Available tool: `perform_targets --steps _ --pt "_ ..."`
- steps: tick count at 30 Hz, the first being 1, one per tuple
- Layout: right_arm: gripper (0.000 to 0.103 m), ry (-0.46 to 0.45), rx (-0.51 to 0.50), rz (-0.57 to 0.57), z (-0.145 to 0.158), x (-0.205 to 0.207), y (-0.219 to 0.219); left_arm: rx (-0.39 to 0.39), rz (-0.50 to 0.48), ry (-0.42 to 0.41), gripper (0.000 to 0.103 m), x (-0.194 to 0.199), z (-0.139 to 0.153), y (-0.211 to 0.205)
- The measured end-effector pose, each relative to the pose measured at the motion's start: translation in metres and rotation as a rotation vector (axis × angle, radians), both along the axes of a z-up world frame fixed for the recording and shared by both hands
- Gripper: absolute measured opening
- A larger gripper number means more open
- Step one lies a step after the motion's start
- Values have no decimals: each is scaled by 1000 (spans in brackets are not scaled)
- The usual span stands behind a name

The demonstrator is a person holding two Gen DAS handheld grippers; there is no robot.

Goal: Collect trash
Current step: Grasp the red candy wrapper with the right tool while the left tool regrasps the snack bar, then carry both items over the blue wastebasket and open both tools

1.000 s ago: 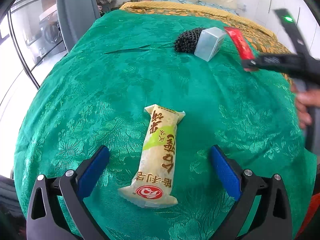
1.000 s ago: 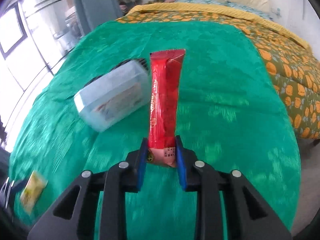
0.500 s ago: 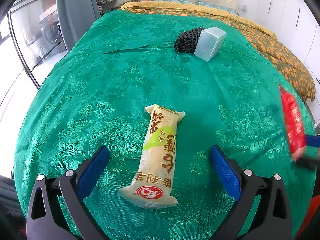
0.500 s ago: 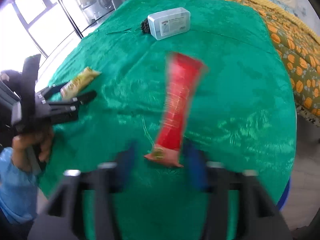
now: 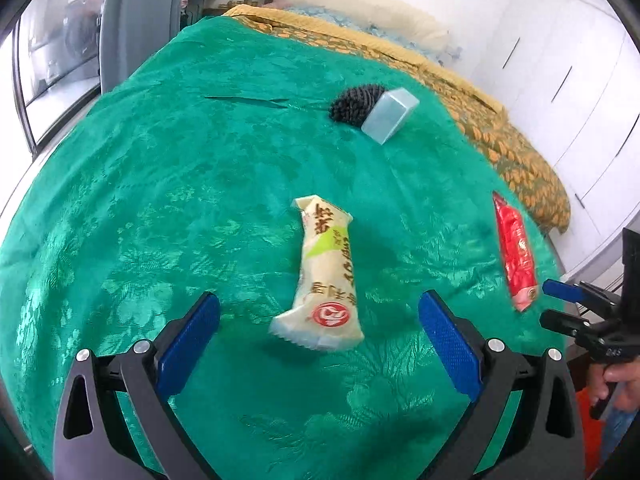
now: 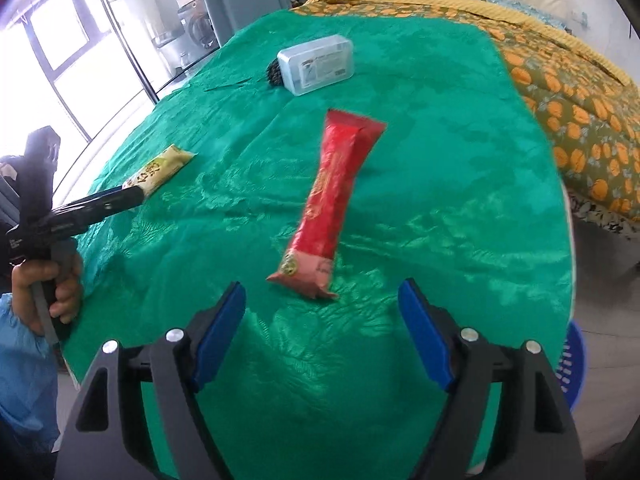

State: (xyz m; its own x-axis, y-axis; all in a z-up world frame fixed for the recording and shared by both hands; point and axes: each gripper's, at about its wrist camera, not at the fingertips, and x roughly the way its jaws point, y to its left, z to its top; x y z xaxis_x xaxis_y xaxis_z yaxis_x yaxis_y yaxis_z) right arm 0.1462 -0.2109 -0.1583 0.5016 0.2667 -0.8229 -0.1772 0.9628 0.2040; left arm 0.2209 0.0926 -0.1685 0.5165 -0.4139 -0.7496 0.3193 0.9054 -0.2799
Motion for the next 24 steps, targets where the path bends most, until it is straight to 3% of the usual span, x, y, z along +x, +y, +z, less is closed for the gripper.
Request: perform_targets --steps 3,4,8,11,12,13,17,24 --pt "75 -2 19 -13 4 10 4 67 -21 -5 96 3 1 -16" --pt "73 -2 30 -16 6 13 4 96 -29 -10 89 5 3 -21" --pt "46 44 55 -45 3 32 8 204 -30 -19 72 9 3 -35" --pt "17 65 60 -69 -3 41 7 231 -6 -15 46 14 2 -36" --pt "14 57 81 -76 -1 39 3 240 1 -18 30 15 3 -35" --pt "13 47 90 -74 2 35 2 226 3 -15 25 14 4 -33" --pt "13 16 103 -48 14 15 -3 148 17 -10 20 4 11 -29" --pt "13 -21 156 -53 28 -22 -27 104 -49 -97 20 -53 43 -82"
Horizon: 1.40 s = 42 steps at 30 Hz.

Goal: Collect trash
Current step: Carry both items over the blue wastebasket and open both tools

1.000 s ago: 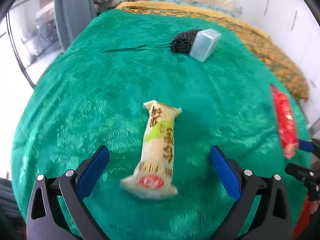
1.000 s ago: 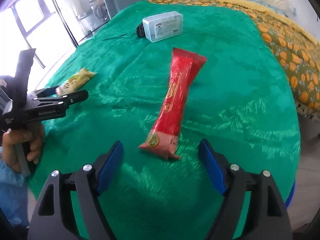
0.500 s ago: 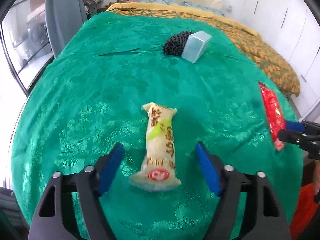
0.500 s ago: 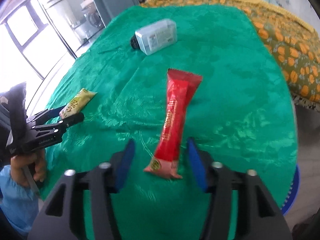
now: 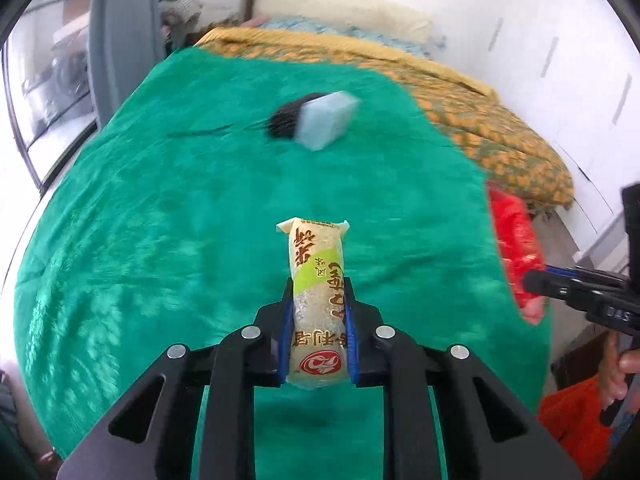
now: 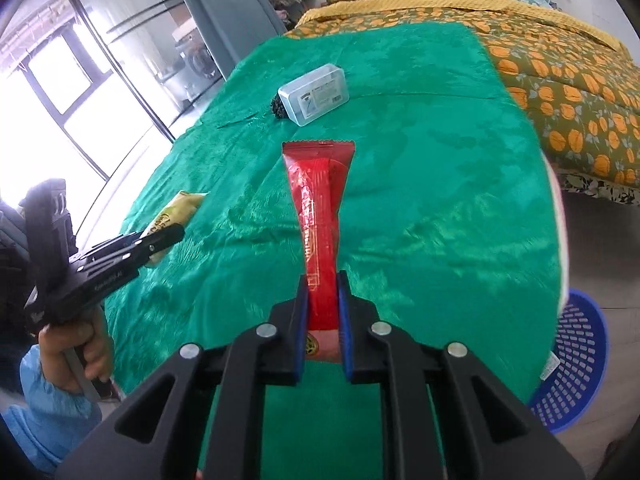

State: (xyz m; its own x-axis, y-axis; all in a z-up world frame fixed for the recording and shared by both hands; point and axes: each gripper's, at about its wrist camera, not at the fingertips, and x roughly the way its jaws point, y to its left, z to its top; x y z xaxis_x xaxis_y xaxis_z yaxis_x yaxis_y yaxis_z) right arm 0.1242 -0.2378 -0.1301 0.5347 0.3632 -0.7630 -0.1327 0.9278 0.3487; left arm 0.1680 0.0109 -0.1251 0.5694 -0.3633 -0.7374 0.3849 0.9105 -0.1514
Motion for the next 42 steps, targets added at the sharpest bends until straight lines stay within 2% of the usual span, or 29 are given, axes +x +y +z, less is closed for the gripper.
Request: perform_targets --steps 6,12,18,21,25,29,33,35,40,42 --pt "13 -29 28 -31 10 -31 -29 40 -62 -99 20 -43 26 -64" --pt "13 -62 42 -71 20 -54 -56 87 -106 -162 20 -63 40 -112" --pt "13 -78 45 -120 20 -70 -91 121 -154 -188 20 -71 43 -149" --pt "13 -76 35 -147 16 -75 -110 105 -197 -159 20 -73 40 -169" --pt "13 -55 5 -225 2 -82 -155 34 -301 -48 20 -76 29 -206" --pt "13 -11 -40 -315 -24 -89 -206 3 -400 27 20 -83 14 -257" --pt "13 58 -56 -390 -61 -92 -251 17 -465 66 20 -91 -8 -309" --pt "13 77 -44 -422 -77 -92 -269 17 -491 112 20 -88 -25 -338" --pt "13 107 4 -476 -107 -96 -301 30 -507 185 20 -80 -64 -385" --pt "13 118 24 -497 -117 -95 -313 36 -507 184 22 -75 -78 -401"
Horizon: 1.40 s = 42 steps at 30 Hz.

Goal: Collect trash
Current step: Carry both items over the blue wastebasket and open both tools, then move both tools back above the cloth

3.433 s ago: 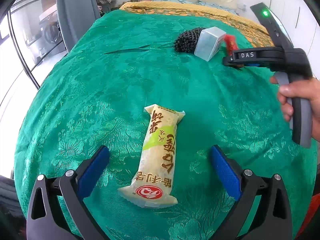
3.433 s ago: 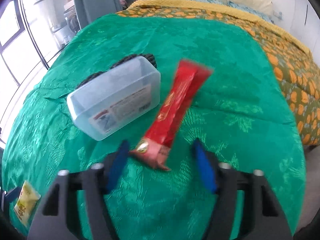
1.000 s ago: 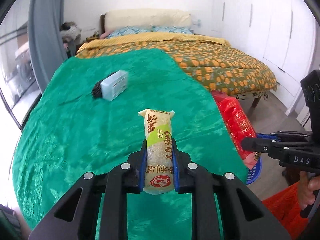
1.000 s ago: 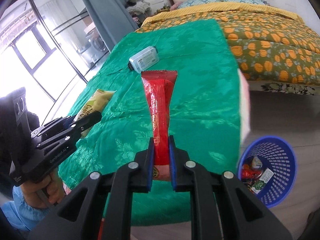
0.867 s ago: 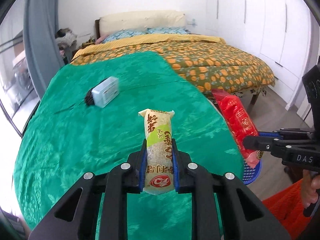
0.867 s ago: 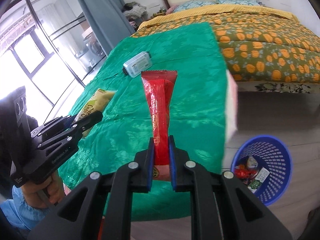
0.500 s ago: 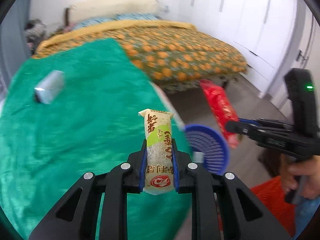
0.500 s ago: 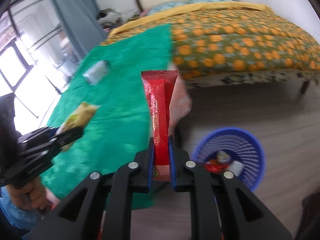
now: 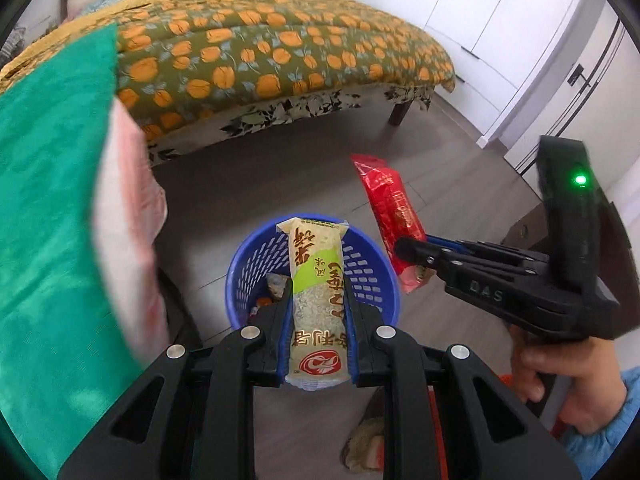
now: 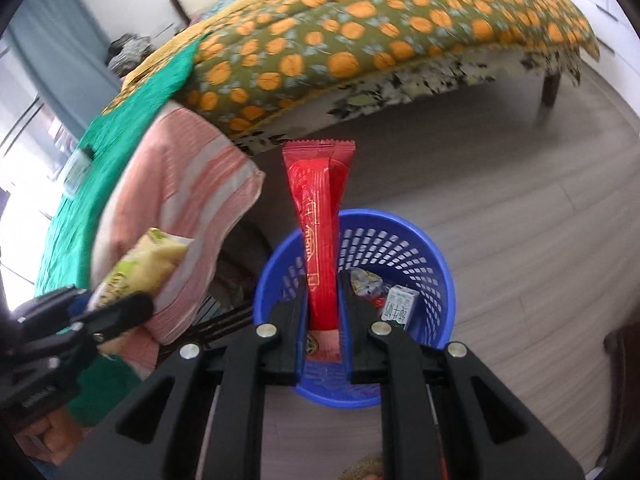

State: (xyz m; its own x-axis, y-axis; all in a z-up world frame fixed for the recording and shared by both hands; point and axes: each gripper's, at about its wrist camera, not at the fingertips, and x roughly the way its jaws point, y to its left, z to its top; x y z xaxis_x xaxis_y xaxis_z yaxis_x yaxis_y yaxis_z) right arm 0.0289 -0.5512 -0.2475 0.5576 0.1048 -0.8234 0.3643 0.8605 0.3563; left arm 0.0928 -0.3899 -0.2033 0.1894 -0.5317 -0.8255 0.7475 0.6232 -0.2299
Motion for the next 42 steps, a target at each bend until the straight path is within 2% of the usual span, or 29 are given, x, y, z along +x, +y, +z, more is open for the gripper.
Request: perform_targets --steps 1,2,3,4,5,6,8,10,13,17,18,21,24,27,29,32,38,42 --pt "14 3 1 -2 -3 -1 -2 -1 0 -4 28 3 -4 -5" --pt "19 13 -2 -4 -7 1 -7 -3 7 -10 35 7 -11 -12" --pt "34 20 -1 -13 -13 2 -11 -13 7 -3 54 12 -15 -20" --pt "42 18 8 -19 -16 2 -14 -27 5 2 68 13 -17 -23" --pt "55 23 9 -25 -18 4 -15 -38 7 2 70 14 -17 -26" --pt "59 28 -3 -40 -19 3 -17 -43 9 -1 71 15 -16 -27" --pt "59 17 -4 -51 -16 -1 -18 -52 9 -9 76 12 -9 -24" --pt "64 -3 -1 -70 -10 -6 -20 -76 13 -36 85 7 4 -13" --pt "74 -17 -29 -104 -3 -11 -19 -99 22 -75 91 0 25 11" --pt "85 -25 -122 -122 10 -15 -4 -124 61 -129 95 -5 52 70" --pt "85 -36 -148 -121 14 -16 2 -118 77 -145 96 -3 55 87" --pt "85 -76 -245 -82 32 -17 31 -76 139 -191 97 4 58 138" --pt "85 -110 -301 -45 44 -14 60 -6 243 -221 97 22 53 200" --pt "85 -141 -312 21 55 -5 104 24 336 -217 97 40 49 255" --pt "85 -163 -307 88 63 7 140 33 372 -219 97 51 50 282" --pt "85 -182 -305 200 74 30 195 86 427 -246 97 71 52 323" --pt "85 -188 -319 393 90 81 284 189 502 -273 97 113 50 385" --pt "85 -175 -383 470 99 120 327 201 543 -233 97 135 39 411"
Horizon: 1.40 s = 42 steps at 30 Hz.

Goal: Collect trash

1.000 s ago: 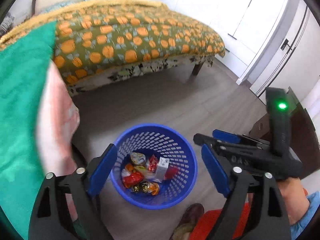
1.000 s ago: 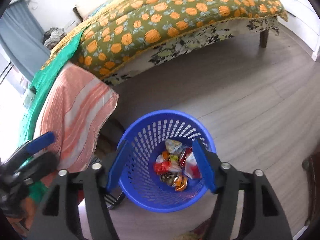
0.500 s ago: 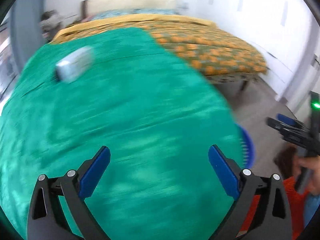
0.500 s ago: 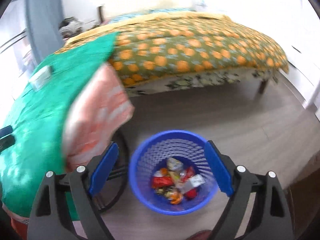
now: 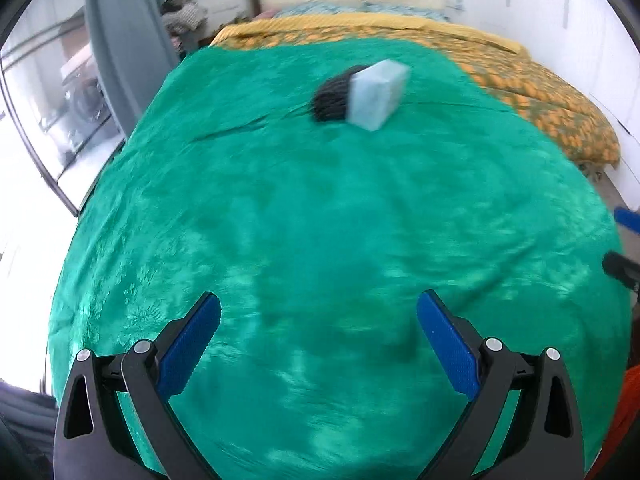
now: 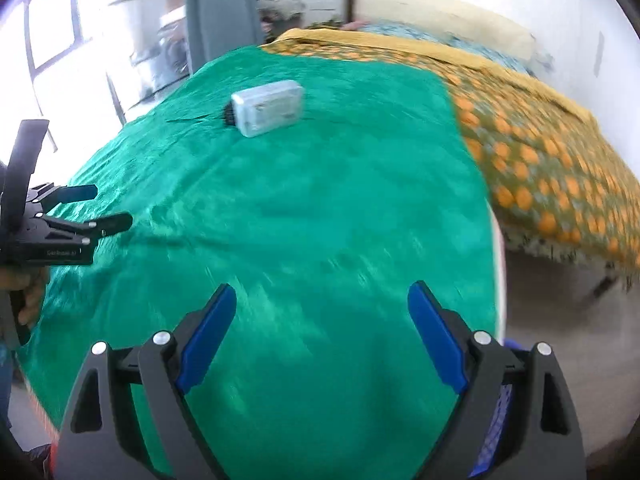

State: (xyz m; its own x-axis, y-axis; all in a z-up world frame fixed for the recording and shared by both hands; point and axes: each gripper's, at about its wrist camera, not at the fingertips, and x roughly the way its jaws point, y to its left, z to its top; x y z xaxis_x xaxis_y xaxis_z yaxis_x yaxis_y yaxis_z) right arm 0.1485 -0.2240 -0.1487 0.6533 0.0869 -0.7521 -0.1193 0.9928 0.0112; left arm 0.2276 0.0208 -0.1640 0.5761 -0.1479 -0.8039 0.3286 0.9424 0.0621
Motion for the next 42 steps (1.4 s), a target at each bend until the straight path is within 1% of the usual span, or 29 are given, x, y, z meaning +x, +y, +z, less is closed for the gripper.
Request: perform_targets --steps 2,3,4,6,7,9,10,11,12,13,15,18,19,20,21,22,24,26,27,29,32,33,36,38,40,41,42 --pt "85 1 -36 24 5 26 18 -11 13 34 97 5 -10 9" --pt "85 0 -48 35 9 44 28 -47 17 40 98 5 -12 17" --pt "85 0 -54 38 11 53 34 -55 18 41 98 6 -12 19" --pt "85 -6 -58 41 17 80 48 -39 20 37 98 7 -13 18" --pt "85 -7 -43 35 22 103 59 -34 24 34 98 8 -14 17" --pt "85 4 -10 15 28 128 69 -42 26 37 98 9 -14 18" --pt "85 16 57 -23 31 153 74 -47 28 39 98 10 -14 18" --pt "85 22 101 -53 32 164 74 -44 28 37 98 10 -14 16" --pt "85 33 162 -110 31 183 76 -41 28 36 98 10 -14 16" --pt "85 40 196 -144 30 195 79 -43 28 36 98 10 -14 16" --pt "85 53 210 -176 25 215 89 -45 29 37 98 9 -14 13" --pt "85 90 164 -200 12 241 102 -46 30 38 98 9 -14 13" --pt "85 98 163 -197 10 243 101 -47 30 38 98 10 -14 13" --pt "77 101 170 -198 9 242 97 -48 30 38 98 10 -14 13" --pt "64 93 174 -207 8 241 93 -49 29 38 98 11 -14 13" --pt "58 86 181 -213 9 238 86 -49 30 38 98 10 -14 13" --pt "43 92 206 -220 9 233 73 -49 29 39 98 10 -14 13" --pt "39 100 249 -203 10 220 58 -51 28 39 98 11 -14 15" --pt "38 107 266 -188 11 219 50 -51 28 39 98 11 -14 15" --pt "38 132 320 -159 10 202 28 -50 29 39 99 11 -14 14" --pt "38 178 406 -168 4 180 -6 -50 29 39 98 11 -14 14" --pt "38 191 437 -188 1 173 -21 -50 29 39 98 11 -14 14" --pt "38 185 418 -232 -2 162 -45 -49 29 38 98 11 -14 14" --pt "40 164 393 -255 0 156 -52 -47 30 38 98 11 -14 14" --pt "69 139 360 -244 4 150 -47 -45 31 37 98 11 -14 14" --pt "90 120 337 -233 6 149 -40 -44 31 37 98 11 -14 14" --pt "92 101 321 -224 8 148 -34 -45 31 37 98 11 -14 14"
